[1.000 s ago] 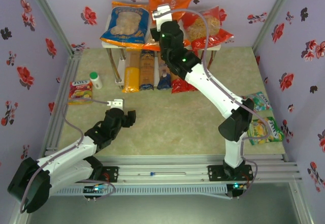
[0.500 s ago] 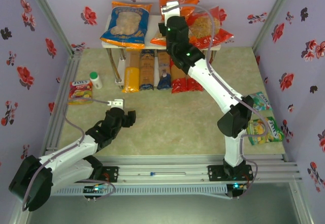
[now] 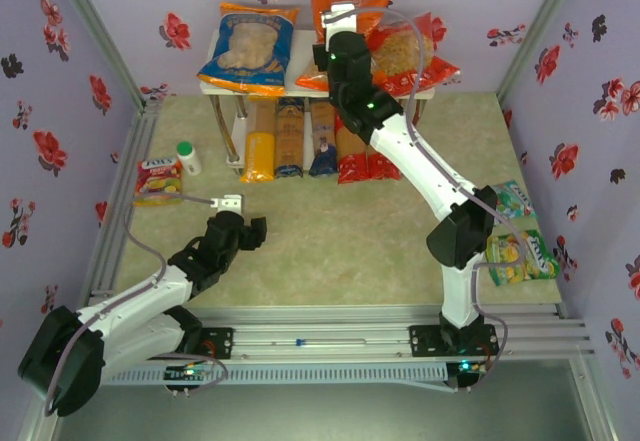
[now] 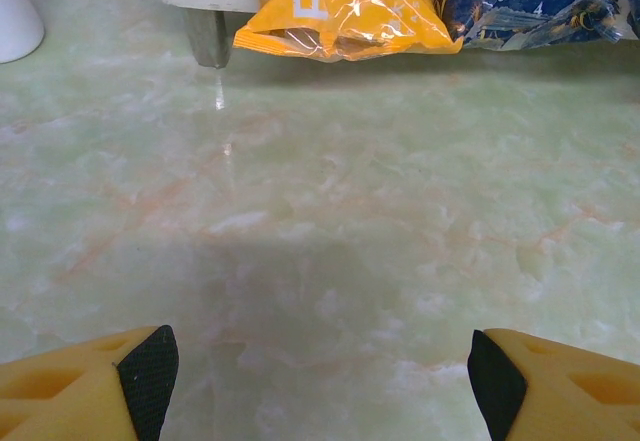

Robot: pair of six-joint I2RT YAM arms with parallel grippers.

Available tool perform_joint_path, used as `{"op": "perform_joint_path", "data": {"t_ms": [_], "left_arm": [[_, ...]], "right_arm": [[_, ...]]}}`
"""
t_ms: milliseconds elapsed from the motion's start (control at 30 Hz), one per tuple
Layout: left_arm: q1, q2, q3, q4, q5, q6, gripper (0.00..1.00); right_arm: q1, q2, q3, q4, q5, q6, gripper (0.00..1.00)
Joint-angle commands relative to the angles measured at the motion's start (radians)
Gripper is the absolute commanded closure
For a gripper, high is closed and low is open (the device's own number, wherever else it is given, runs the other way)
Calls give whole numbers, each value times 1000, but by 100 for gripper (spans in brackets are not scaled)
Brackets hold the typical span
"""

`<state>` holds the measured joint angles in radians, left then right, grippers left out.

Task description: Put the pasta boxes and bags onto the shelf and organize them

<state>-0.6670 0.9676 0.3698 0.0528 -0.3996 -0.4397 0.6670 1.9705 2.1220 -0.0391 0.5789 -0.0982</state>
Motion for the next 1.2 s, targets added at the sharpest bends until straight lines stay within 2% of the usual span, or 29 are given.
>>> {"op": "perform_joint_path", "data": {"t_ms": [0, 400, 533, 567, 600, 633, 867, 933, 1000, 1033, 1167], "left_arm": [[10, 5, -19, 35, 2, -10, 20], [13, 32, -17, 56, 17, -11, 20], [16, 39, -17, 56, 18, -11, 18], [17, 40, -16, 55, 21, -11, 18], [17, 43, -15, 55, 22, -11, 17], [18, 45, -15, 56, 22, -11, 17], [18, 48, -15, 56, 26, -13, 17], [18, 49, -15, 55, 28, -12, 17], [19, 49, -15, 53, 28, -13, 13], [19, 49, -14, 52, 28, -13, 13], [20, 47, -15, 45, 30, -13, 13]], "right_arm": [[-6, -50, 47, 26, -66, 77, 100], [-7, -53, 44, 3, -82, 113, 100], [-9, -26, 93, -49, -61, 133, 100], [-10, -15, 107, -68, -52, 136, 95], [-12, -10, 112, -78, -45, 139, 83], [-12, -9, 110, -79, -45, 140, 78], [-14, -13, 95, -83, -64, 153, 65], [-14, -18, 90, -81, -73, 155, 58], [-14, -27, 87, -81, -80, 155, 44], [-14, -33, 87, -81, -80, 152, 42], [-22, -94, 40, -40, -63, 147, 40]]}}
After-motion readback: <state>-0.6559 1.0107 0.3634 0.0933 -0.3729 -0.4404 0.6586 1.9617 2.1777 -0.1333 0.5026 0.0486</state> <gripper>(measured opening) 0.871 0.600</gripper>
